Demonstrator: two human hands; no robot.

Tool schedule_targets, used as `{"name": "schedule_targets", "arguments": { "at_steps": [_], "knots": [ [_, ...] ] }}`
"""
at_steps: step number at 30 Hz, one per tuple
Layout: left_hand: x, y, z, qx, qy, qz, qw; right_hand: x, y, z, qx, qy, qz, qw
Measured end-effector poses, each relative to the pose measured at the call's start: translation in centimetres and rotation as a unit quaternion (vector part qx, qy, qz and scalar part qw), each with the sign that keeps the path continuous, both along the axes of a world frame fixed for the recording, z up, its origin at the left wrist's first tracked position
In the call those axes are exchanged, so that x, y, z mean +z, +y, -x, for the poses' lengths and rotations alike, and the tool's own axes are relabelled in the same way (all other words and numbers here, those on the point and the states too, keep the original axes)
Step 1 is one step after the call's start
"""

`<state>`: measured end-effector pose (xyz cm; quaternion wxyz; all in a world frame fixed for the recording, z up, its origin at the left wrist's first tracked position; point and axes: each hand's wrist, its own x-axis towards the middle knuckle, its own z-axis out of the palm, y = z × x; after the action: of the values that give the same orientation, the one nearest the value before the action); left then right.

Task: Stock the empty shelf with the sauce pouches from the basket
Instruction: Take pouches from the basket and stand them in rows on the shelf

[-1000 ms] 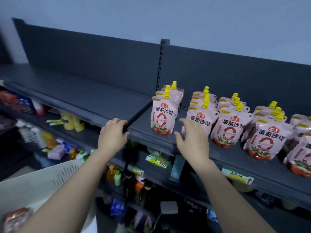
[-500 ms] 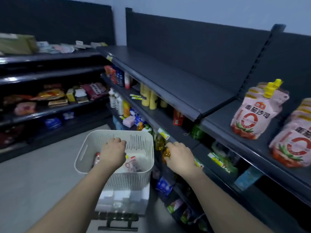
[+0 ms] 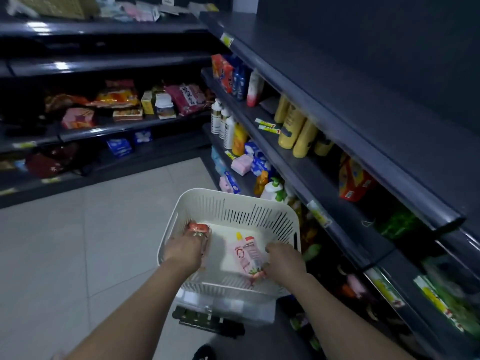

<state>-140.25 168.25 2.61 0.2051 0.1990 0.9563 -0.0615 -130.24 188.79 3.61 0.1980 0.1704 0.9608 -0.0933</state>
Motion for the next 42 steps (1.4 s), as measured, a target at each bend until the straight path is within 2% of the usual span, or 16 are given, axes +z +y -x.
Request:
{"name": "schedule_targets", "arguments": {
  "at_steps": [9,14,16,19,22,23,25,26,28,30,32,35,37,42],
  "knots": [
    [-9.3,0.8,5.6,0.079,-0.155,0.028,0.984,-8.8,0.0,6.2,-0.013,-0.057,0.067,0.996],
    [-16.2,1.0,7.0,0.12,-0.278,0.021,0.953,-14.5,-0.3,8.7,-0.095,-0.072,0.072,0.99],
    [-18.2,1.2,7.2,0.171,-0.283,0.01,0.944,-16.7,-0.5,9.2,-0.1,-0.087,0.068,0.989],
    [-19.2,2.1,7.2,0.286,-0.24,-0.013,0.928,-19.2,-0.8,9.2,-0.075,-0.105,0.043,0.991],
    [-20.7,2.9,6.8,0.406,-0.247,-0.094,0.875,-20.6,-1.2,9.3,-0.058,-0.105,0.01,0.993],
    [-21.1,3.3,6.6,0.411,-0.26,-0.13,0.864,-20.9,-1.2,9.3,-0.046,-0.107,-0.005,0.993],
    [-21.6,4.2,6.2,0.364,-0.298,-0.148,0.87,-21.3,-0.9,9.4,-0.021,-0.103,-0.033,0.994],
    [-21.3,4.7,6.2,0.318,-0.308,-0.121,0.888,-21.4,-0.6,9.4,-0.014,-0.097,-0.038,0.994],
    [-20.5,5.6,6.6,0.196,-0.232,-0.039,0.952,-21.4,-0.2,9.4,-0.018,-0.1,-0.027,0.995],
    [-19.3,6.6,7.8,0.072,-0.09,-0.041,0.992,-21.2,0.0,9.5,-0.033,-0.118,0.005,0.992],
    [-18.2,7.3,8.9,-0.055,0.013,-0.095,0.994,-20.9,0.3,9.7,-0.056,-0.108,0.045,0.992],
    [-19.2,7.3,10.0,-0.163,-0.039,-0.03,0.985,-20.4,1.4,9.7,-0.098,-0.065,0.087,0.989],
    [-19.9,7.1,10.1,-0.216,-0.041,-0.023,0.975,-20.3,1.9,9.4,-0.104,-0.04,0.096,0.989],
    [-20.0,8.7,9.3,-0.225,-0.002,0.05,0.973,-19.8,1.9,8.8,-0.101,0.03,0.069,0.992]
  ]
}}
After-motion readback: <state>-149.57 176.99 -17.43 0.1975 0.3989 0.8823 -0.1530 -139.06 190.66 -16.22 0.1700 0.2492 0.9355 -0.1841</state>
